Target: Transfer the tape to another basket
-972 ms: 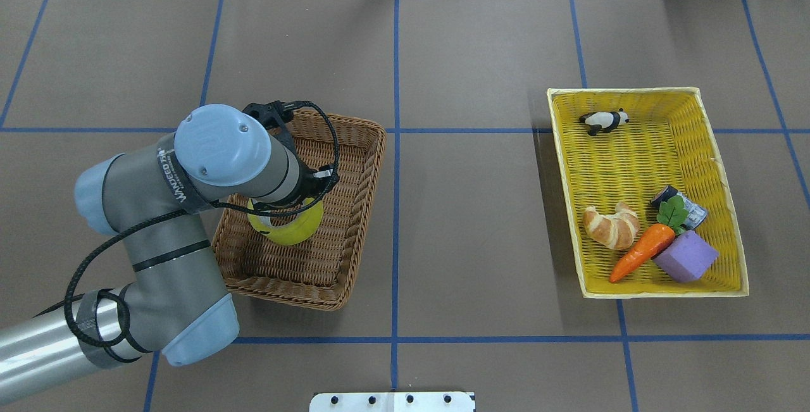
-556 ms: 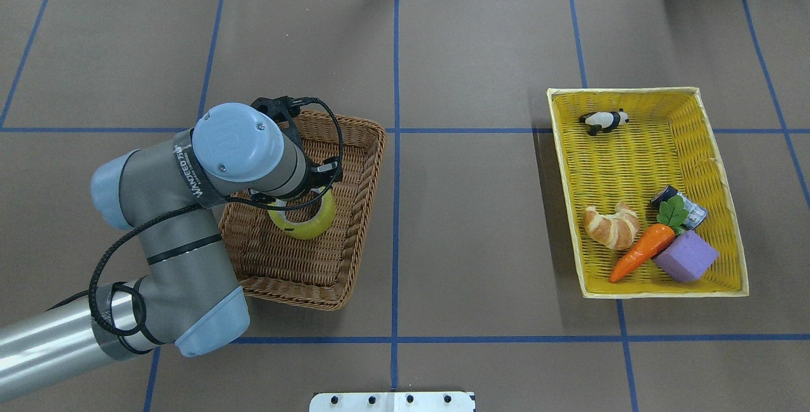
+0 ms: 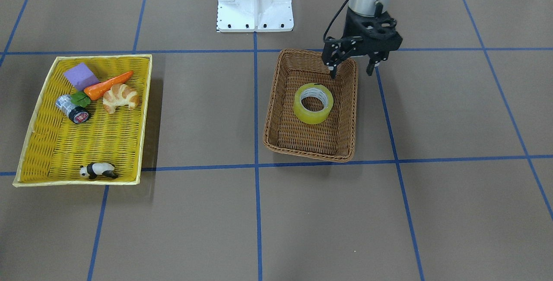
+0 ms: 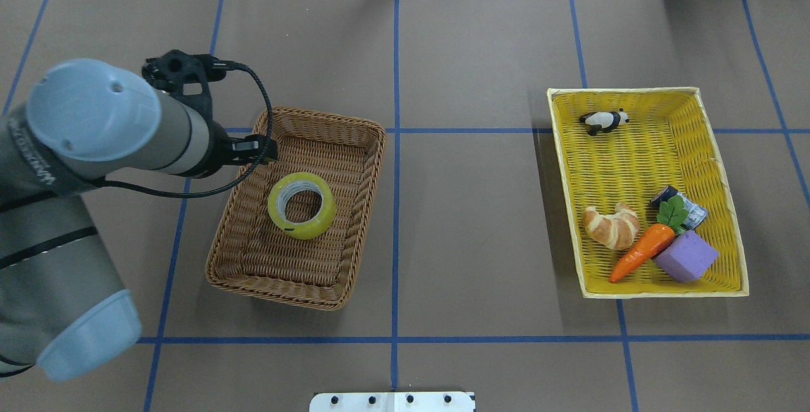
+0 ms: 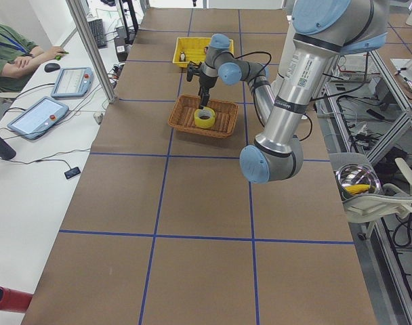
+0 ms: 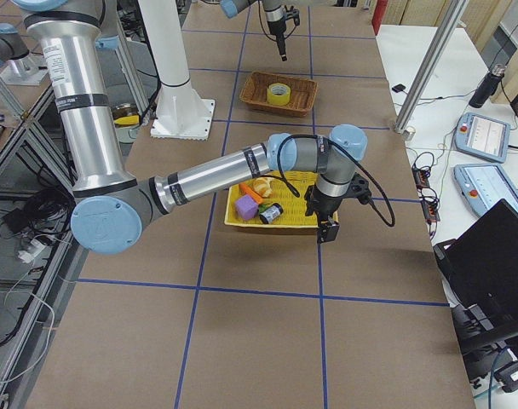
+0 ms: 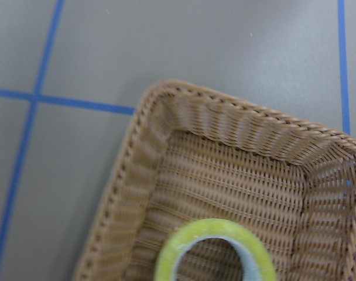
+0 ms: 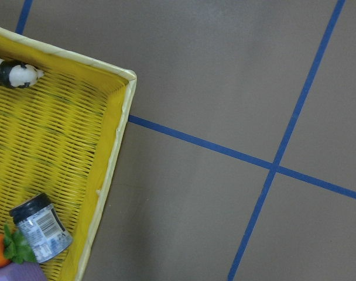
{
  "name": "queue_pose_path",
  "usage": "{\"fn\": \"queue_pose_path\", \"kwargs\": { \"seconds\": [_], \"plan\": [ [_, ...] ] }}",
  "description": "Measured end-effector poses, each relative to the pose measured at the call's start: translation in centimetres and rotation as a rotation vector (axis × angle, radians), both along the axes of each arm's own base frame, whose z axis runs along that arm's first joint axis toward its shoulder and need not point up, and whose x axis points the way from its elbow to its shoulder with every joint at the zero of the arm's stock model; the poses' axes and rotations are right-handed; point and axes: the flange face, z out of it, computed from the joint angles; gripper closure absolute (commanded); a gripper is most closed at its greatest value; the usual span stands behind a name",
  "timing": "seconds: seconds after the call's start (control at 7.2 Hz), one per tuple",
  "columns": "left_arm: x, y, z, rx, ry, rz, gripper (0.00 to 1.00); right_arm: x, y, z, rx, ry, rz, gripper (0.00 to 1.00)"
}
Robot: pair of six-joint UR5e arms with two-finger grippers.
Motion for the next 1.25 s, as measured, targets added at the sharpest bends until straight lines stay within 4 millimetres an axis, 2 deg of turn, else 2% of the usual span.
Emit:
{"fn": "queue_pose_path", "kwargs": {
  "seconds": [0.28,0.42,0.56,0.83,0.97,1.11,1.25],
  "plan": [
    [-6.5,-1.3,5.2,0.030,-0.088,0.082,0.02,0.5,0.7,4.7,0.043,0.007,0.011,0.00],
    [-10.6,-2.1,8.9,0.023,-0.102,0.109,0.02,1.2,1.2,6.8,0.046,-0.010,0.025,0.00],
    [-15.7,-3.1,13.6,0.036,-0.114,0.141,0.02,2.2,1.7,8.3,0.032,-0.045,0.048,0.00],
    [-26.1,-6.3,24.0,0.043,-0.094,0.237,0.02,4.1,2.9,9.8,0.000,-0.093,0.094,0.00],
    [-30.1,-6.9,28.2,0.039,-0.082,0.267,0.02,4.7,3.4,10.4,-0.022,-0.097,0.116,0.00],
    [-32.5,-7.3,31.7,0.015,-0.082,0.275,0.02,5.1,3.9,11.1,-0.046,-0.097,0.137,0.00],
    [-34.0,-7.4,34.7,-0.024,-0.083,0.268,0.02,5.3,4.2,11.3,-0.056,-0.098,0.149,0.00]
  ]
}}
